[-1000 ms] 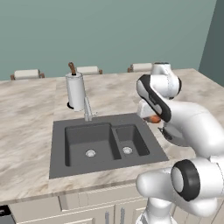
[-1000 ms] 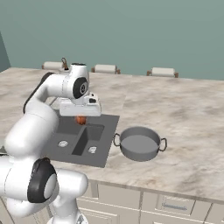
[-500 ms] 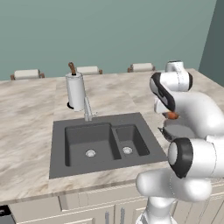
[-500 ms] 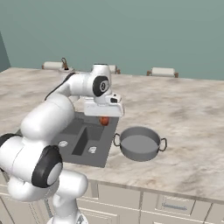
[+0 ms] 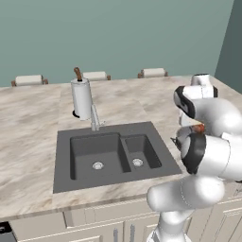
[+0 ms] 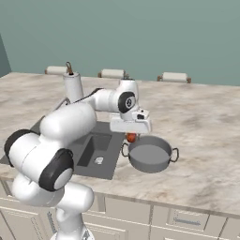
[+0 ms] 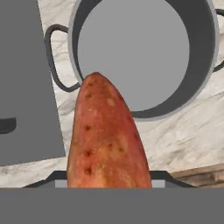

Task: Dump the sweet potato from the pot into the sink. Then turn on the water and wash the sweet potato. Then turn off the water and put the sweet potato back in the pot.

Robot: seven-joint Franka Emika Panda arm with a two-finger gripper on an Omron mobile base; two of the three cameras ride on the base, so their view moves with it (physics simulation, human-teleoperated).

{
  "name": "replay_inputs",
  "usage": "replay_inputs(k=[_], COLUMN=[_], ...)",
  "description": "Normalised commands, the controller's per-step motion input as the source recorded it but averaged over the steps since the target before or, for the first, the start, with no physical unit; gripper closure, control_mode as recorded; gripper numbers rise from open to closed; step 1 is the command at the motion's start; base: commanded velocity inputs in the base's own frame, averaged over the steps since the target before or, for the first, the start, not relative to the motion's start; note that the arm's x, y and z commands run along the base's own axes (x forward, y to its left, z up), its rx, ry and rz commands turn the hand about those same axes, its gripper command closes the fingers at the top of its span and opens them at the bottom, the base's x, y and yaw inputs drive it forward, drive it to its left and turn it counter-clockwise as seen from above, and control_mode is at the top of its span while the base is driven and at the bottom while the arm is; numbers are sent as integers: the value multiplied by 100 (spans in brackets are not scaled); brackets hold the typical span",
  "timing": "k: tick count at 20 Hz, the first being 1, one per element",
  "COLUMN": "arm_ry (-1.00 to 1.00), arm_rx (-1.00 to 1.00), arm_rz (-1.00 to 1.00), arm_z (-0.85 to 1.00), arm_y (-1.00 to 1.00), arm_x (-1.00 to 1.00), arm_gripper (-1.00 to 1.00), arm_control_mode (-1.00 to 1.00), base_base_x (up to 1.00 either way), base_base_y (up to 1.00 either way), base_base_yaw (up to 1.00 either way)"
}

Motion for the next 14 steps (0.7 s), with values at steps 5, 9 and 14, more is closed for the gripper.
replay_inputs(k=[5,9,14], arm_ry=[0,0,-2], arm_rx=[0,0,0], arm_rz=[-3,-1,0], arm_z=[-35,-39,-43], arm_y=[-44,-28,-16], arm_x=[22,25,31], arm_gripper=[100,100,100], arm_control_mode=[-100,-100,-100], base_base_x=[0,0,0], base_base_y=[0,0,0], base_base_yaw=[0,0,0])
